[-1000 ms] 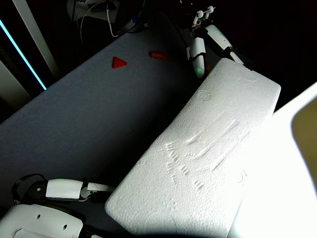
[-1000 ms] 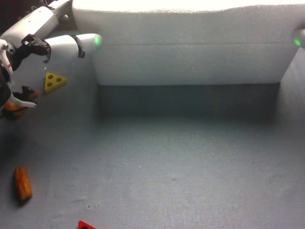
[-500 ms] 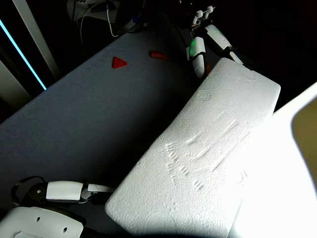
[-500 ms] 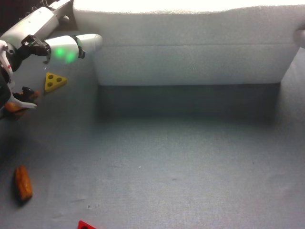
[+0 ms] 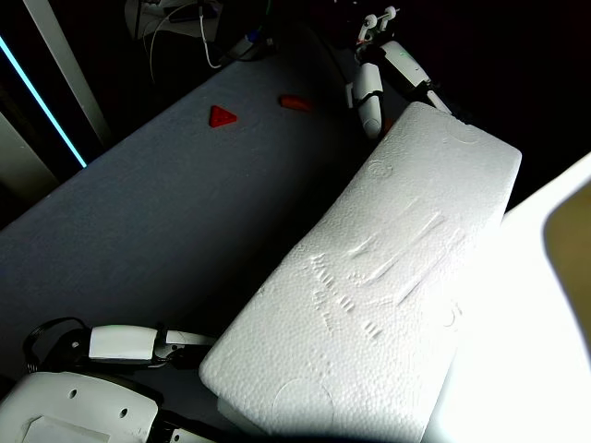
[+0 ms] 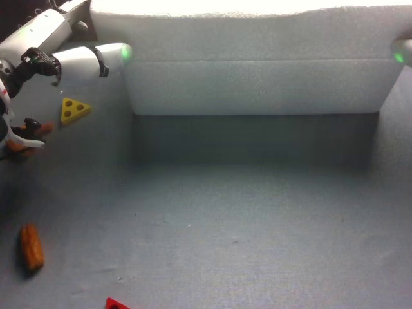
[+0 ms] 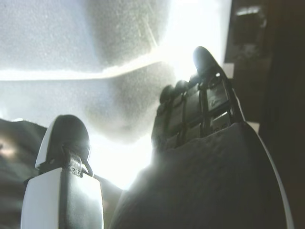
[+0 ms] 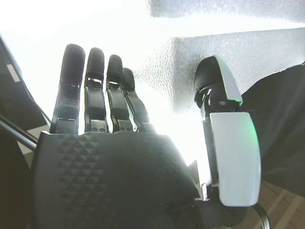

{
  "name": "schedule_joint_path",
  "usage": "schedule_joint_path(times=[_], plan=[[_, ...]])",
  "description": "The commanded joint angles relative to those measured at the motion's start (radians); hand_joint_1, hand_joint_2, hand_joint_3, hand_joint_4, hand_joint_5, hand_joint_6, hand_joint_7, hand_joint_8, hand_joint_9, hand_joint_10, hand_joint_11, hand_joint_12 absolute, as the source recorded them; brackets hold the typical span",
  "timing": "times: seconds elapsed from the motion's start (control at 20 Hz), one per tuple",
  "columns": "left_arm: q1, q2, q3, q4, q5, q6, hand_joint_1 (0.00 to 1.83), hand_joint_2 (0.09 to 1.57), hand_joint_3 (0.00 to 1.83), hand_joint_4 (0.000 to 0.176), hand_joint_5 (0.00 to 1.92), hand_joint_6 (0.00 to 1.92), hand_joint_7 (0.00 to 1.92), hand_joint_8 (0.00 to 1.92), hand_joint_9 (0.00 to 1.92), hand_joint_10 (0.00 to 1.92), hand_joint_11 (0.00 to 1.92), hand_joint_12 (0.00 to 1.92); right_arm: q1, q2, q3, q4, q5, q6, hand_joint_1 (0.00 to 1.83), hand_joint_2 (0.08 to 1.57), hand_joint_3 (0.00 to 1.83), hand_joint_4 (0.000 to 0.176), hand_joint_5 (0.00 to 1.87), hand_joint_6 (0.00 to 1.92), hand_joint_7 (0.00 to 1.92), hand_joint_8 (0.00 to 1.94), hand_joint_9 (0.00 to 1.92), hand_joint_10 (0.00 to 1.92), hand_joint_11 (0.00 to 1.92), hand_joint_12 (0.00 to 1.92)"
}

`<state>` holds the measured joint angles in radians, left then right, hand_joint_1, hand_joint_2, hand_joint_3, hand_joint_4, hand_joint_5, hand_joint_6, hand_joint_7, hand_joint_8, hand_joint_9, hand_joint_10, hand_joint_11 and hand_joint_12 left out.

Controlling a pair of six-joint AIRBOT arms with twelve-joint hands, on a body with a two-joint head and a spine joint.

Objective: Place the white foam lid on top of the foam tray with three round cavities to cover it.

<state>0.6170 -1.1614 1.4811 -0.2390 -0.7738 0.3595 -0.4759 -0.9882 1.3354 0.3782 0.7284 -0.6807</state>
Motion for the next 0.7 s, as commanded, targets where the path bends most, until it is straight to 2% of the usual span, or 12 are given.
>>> schedule_joint_path(times=[0.0, 0.05, 0.15, 0.2, 0.25, 0.3, 0.35, 0.4, 0.45, 0.5, 0.55, 0.65], plan=[[-0.012, -0.004, -0.009, 0.069, -0.152, -0.009, 0.46, 1.17, 0.00, 0.000, 0.19, 0.00, 0.02, 0.00, 0.00, 0.00, 0.00, 0.79, 0.017, 0.001, -0.007, -0.060, 0.137, 0.013, 0.53, 1.22, 0.00, 0.000, 0.00, 0.59, 0.11, 0.68, 0.00, 1.07, 0.00, 1.80], [-0.015, -0.005, -0.009, 0.072, -0.151, -0.009, 0.45, 1.17, 0.00, 0.000, 0.19, 0.00, 0.01, 0.00, 0.00, 0.00, 0.00, 0.76, 0.020, 0.001, -0.006, -0.060, 0.137, 0.014, 0.52, 1.22, 0.00, 0.000, 0.00, 0.56, 0.13, 0.64, 0.00, 1.06, 0.00, 1.75], [-0.018, -0.006, -0.010, 0.078, -0.153, -0.010, 0.45, 1.17, 0.00, 0.000, 0.19, 0.00, 0.02, 0.00, 0.00, 0.00, 0.00, 0.70, 0.020, 0.001, -0.005, -0.060, 0.137, 0.014, 0.53, 1.22, 0.00, 0.000, 0.00, 0.26, 0.09, 0.38, 0.00, 0.65, 0.00, 1.58], [-0.019, -0.006, -0.009, 0.079, -0.151, -0.010, 0.45, 1.16, 0.00, 0.000, 0.18, 0.00, 0.01, 0.00, 0.00, 0.00, 0.00, 0.69, 0.020, 0.001, -0.005, -0.060, 0.139, 0.014, 0.53, 1.22, 0.00, 0.000, 0.00, 0.15, 0.07, 0.34, 0.00, 0.63, 0.00, 1.58], [-0.020, -0.007, -0.008, 0.079, -0.148, -0.010, 0.45, 1.17, 0.00, 0.000, 0.18, 0.00, 0.01, 0.00, 0.00, 0.00, 0.00, 0.69, 0.020, 0.001, -0.005, -0.059, 0.139, 0.014, 0.55, 1.21, 0.00, 0.000, 0.00, 0.22, 0.08, 0.35, 0.00, 0.68, 0.00, 1.60], [-0.023, -0.009, -0.004, 0.079, -0.143, -0.010, 0.44, 1.16, 0.00, 0.000, 0.19, 0.00, 0.03, 0.00, 0.00, 0.00, 0.00, 0.77, 0.020, 0.001, -0.003, -0.057, 0.139, 0.014, 0.54, 1.21, 0.00, 0.000, 0.00, 0.36, 0.15, 0.42, 0.00, 0.94, 0.00, 1.73], [-0.026, -0.012, -0.001, 0.080, -0.139, -0.010, 0.45, 1.15, 0.00, 0.000, 0.20, 0.00, 0.03, 0.00, 0.00, 0.00, 0.00, 0.79, 0.020, 0.001, -0.001, -0.053, 0.139, 0.014, 0.55, 1.18, 0.00, 0.000, 0.00, 0.32, 0.11, 0.49, 0.00, 0.95, 0.00, 1.83], [-0.029, -0.015, 0.002, 0.083, -0.133, -0.010, 0.45, 1.15, 0.00, 0.000, 0.20, 0.00, 0.02, 0.00, 0.00, 0.00, 0.00, 0.75, 0.020, 0.001, 0.000, -0.049, 0.139, 0.014, 0.54, 1.19, 0.00, 0.000, 0.00, 0.20, 0.03, 0.40, 0.00, 0.68, 0.00, 1.80], [-0.030, -0.018, 0.004, 0.084, -0.130, -0.010, 0.45, 1.16, 0.00, 0.000, 0.19, 0.00, 0.02, 0.00, 0.00, 0.00, 0.00, 0.74, 0.020, 0.001, 0.001, -0.047, 0.139, 0.014, 0.50, 1.23, 0.01, 0.000, 0.00, 0.15, 0.02, 0.25, 0.00, 0.38, 0.00, 1.51], [-0.030, -0.018, 0.004, 0.084, -0.130, -0.011, 0.45, 1.16, 0.00, 0.000, 0.19, 0.00, 0.02, 0.00, 0.00, 0.00, 0.00, 0.74, 0.020, 0.001, 0.001, -0.046, 0.139, 0.014, 0.50, 1.23, 0.01, 0.000, 0.00, 0.15, 0.02, 0.25, 0.00, 0.38, 0.00, 1.51], [-0.030, -0.019, 0.004, 0.084, -0.129, -0.012, 0.46, 1.16, 0.00, 0.000, 0.20, 0.00, 0.03, 0.00, 0.00, 0.00, 0.00, 0.75, 0.020, 0.001, 0.000, -0.045, 0.138, 0.014, 0.52, 1.23, 0.00, 0.000, 0.00, 0.43, 0.18, 0.29, 0.00, 0.77, 0.00, 1.65], [-0.028, -0.018, 0.004, 0.084, -0.125, -0.012, 0.46, 1.16, 0.00, 0.000, 0.20, 0.00, 0.03, 0.00, 0.00, 0.00, 0.00, 0.75, 0.019, 0.001, 0.001, -0.041, 0.130, 0.014, 0.53, 1.22, 0.00, 0.000, 0.00, 0.47, 0.16, 0.28, 0.00, 0.72, 0.00, 1.66]])
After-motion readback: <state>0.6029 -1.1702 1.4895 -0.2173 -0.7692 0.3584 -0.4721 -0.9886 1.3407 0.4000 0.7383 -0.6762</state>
